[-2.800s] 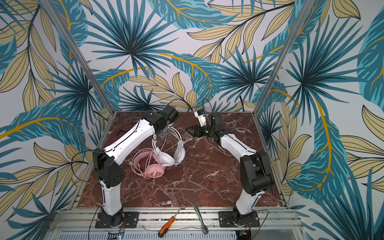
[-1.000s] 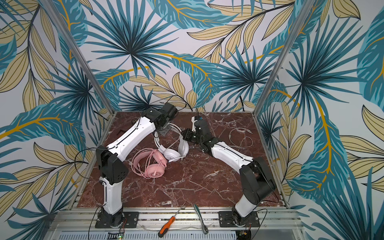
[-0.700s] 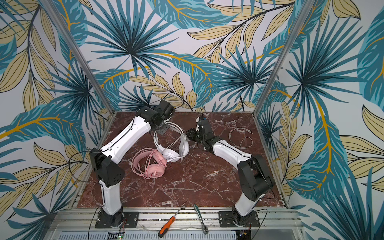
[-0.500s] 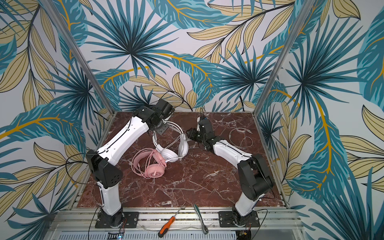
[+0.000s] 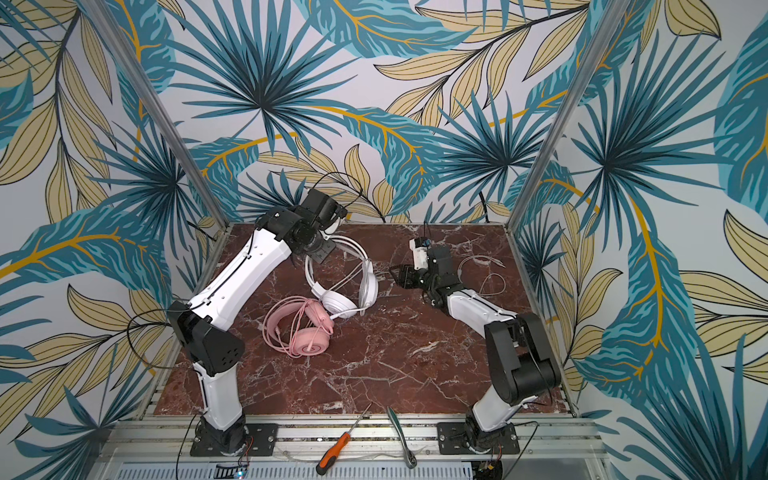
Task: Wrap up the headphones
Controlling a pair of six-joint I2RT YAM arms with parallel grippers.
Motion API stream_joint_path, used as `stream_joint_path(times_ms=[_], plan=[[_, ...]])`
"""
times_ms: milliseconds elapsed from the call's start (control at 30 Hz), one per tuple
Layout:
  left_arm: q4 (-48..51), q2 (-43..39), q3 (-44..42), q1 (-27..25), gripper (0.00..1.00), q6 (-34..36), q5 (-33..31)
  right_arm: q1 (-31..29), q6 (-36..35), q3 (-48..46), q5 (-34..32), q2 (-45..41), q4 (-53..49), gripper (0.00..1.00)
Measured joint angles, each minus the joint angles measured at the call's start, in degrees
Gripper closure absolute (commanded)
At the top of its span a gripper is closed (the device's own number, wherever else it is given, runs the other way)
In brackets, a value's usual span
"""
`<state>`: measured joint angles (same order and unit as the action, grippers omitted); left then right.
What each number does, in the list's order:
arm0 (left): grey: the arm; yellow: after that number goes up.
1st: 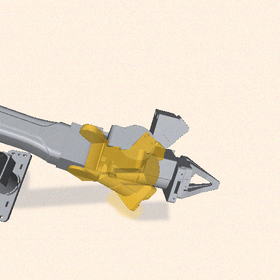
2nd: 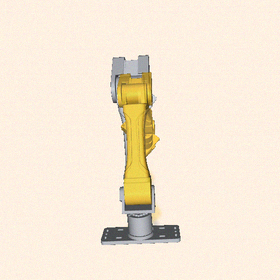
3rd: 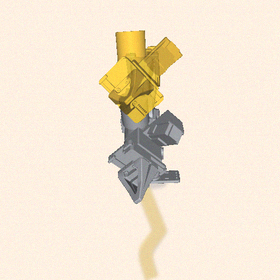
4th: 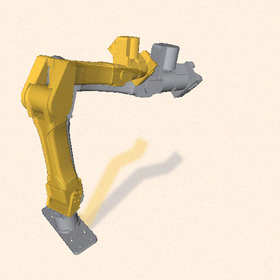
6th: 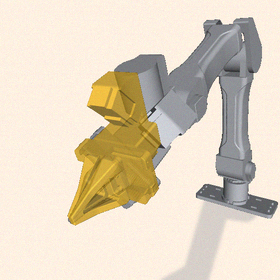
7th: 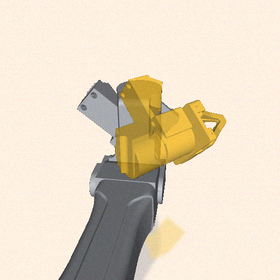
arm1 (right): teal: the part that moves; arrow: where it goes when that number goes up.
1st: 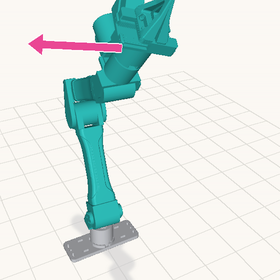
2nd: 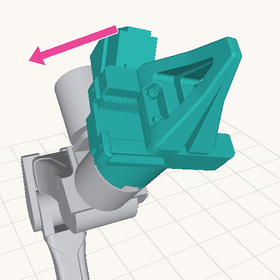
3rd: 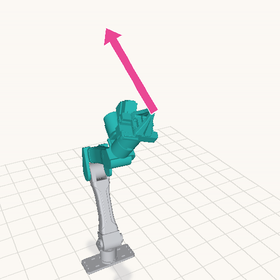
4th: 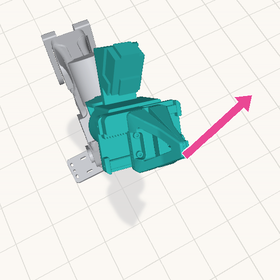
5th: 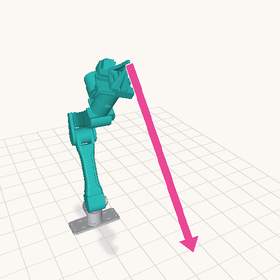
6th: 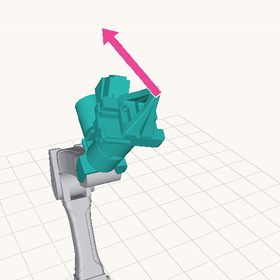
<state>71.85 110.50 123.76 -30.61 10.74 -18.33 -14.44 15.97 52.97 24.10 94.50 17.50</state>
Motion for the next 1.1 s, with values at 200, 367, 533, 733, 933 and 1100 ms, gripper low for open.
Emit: stream_joint_path(times_ms=[200,367,533,733,933,1100], plan=[[0.07,0.0,0.24,0.02,1.0,0.24,1.75,-0.48,-1.22,-7.54,6.05,5.35,17.81,0.37],[0.07,0.0,0.24,0.02,1.0,0.24,2.56,-2.4,-1.22,-8.61,8.04,9.73,28.44,0.36],[0.07,0.0,0.24,0.02,1.0,0.15,3.17,-5.14,-0.85,-7.5,8.55,13.57,35.28,0.36],[0.09,-0.02,0.24,0.02,1.0,0.09,4.22,-5.81,1.07,-1.73,5.95,17.79,33.83,0.37],[0.09,-0.04,0.24,0.07,1.0,-0.11,5.03,-5.81,3.56,1.46,3.58,18.32,32.54,0.4],[0.07,-0.04,0.24,0.07,1.0,-0.26,5.73,-5.81,6.32,7.02,3.37,21.29,29.97,0.46]])
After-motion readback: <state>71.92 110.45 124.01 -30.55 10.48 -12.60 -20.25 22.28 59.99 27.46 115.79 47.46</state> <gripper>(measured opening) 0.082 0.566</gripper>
